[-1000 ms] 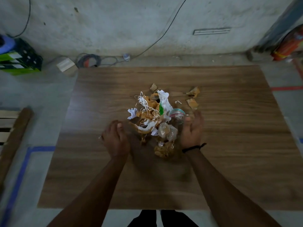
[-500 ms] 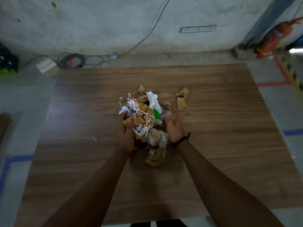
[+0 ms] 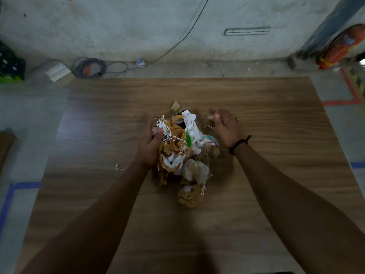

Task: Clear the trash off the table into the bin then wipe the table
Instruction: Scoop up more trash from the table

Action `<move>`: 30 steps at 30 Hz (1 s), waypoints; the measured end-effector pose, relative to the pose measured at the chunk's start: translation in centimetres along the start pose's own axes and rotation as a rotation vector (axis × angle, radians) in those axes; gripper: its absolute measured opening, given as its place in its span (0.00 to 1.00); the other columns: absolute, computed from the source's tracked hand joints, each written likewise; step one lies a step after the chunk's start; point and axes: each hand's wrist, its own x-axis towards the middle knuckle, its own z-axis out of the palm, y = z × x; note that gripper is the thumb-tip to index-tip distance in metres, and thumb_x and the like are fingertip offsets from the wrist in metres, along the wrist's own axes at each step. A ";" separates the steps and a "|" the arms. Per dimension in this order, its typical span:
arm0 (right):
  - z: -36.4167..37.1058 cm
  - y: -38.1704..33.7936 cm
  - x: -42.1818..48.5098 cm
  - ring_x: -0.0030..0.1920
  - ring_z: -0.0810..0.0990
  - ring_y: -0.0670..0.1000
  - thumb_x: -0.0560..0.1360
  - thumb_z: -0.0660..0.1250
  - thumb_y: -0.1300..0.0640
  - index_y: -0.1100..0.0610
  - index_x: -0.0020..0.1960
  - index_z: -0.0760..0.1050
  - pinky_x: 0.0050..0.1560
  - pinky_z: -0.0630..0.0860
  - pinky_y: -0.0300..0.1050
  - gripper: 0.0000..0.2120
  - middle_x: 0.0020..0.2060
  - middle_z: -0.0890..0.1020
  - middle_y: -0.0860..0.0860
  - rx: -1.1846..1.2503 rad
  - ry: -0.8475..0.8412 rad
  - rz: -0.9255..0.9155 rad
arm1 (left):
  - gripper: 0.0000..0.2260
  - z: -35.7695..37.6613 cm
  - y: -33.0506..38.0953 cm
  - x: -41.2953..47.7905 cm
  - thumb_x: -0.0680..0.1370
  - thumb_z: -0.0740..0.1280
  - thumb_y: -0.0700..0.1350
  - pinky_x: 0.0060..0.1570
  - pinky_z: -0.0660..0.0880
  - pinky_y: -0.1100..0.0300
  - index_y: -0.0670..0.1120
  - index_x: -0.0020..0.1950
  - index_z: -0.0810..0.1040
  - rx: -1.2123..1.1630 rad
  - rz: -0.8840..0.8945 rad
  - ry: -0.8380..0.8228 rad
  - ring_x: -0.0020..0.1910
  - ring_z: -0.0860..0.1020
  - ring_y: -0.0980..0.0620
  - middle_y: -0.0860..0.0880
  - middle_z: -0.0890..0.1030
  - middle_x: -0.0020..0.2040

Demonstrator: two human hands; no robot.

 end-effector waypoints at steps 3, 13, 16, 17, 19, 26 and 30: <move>1.7 -0.4 -1.9 0.71 0.67 0.56 0.75 0.44 0.31 0.50 0.68 0.69 0.73 0.56 0.62 0.33 0.68 0.72 0.55 0.087 -0.098 -0.103 | 0.29 1.1 -0.5 -0.6 0.77 0.63 0.58 0.51 0.78 0.43 0.39 0.69 0.67 -0.082 0.013 -0.031 0.50 0.80 0.41 0.38 0.80 0.52; 5.0 -5.0 -6.0 0.70 0.70 0.51 0.74 0.56 0.30 0.52 0.71 0.67 0.71 0.65 0.57 0.35 0.69 0.73 0.52 0.614 -0.139 -0.094 | 0.22 5.0 -1.4 -1.6 0.78 0.65 0.52 0.60 0.72 0.41 0.38 0.64 0.72 -0.165 0.046 0.009 0.59 0.77 0.40 0.39 0.79 0.59; 6.4 -5.1 -6.0 0.68 0.72 0.53 0.72 0.62 0.30 0.50 0.70 0.70 0.69 0.67 0.61 0.33 0.66 0.76 0.53 0.717 -0.129 -0.004 | 0.23 6.7 -1.3 -1.5 0.77 0.64 0.51 0.62 0.71 0.44 0.38 0.67 0.70 -0.288 0.004 0.027 0.62 0.75 0.41 0.39 0.78 0.61; 6.4 -5.4 -6.0 0.67 0.73 0.54 0.72 0.63 0.31 0.51 0.69 0.70 0.69 0.67 0.61 0.34 0.65 0.77 0.54 0.804 -0.114 0.020 | 0.23 7.3 -1.2 -1.5 0.77 0.65 0.51 0.63 0.71 0.44 0.39 0.67 0.70 -0.329 -0.010 0.040 0.62 0.75 0.41 0.40 0.78 0.62; 6.1 -6.3 -6.0 0.66 0.74 0.56 0.72 0.65 0.34 0.56 0.68 0.71 0.69 0.68 0.61 0.34 0.64 0.77 0.56 0.961 -0.102 0.071 | 0.22 8.1 -0.8 -1.2 0.75 0.66 0.50 0.60 0.73 0.49 0.41 0.65 0.72 -0.424 -0.039 0.079 0.60 0.77 0.45 0.44 0.80 0.59; 4.5 -8.4 -5.1 0.57 0.79 0.57 0.78 0.64 0.54 0.63 0.62 0.75 0.60 0.75 0.49 0.16 0.55 0.81 0.60 1.213 -0.072 0.198 | 0.20 8.5 1.6 0.3 0.70 0.69 0.48 0.55 0.75 0.57 0.42 0.59 0.75 -0.650 -0.024 0.129 0.53 0.79 0.49 0.46 0.82 0.52; 2.5 -10.1 -5.2 0.49 0.80 0.54 0.79 0.62 0.60 0.60 0.55 0.76 0.53 0.77 0.46 0.07 0.49 0.81 0.58 1.398 -0.097 0.241 | 0.15 8.9 3.6 0.8 0.72 0.70 0.45 0.52 0.76 0.53 0.39 0.56 0.78 -0.652 -0.034 0.201 0.49 0.80 0.47 0.44 0.83 0.48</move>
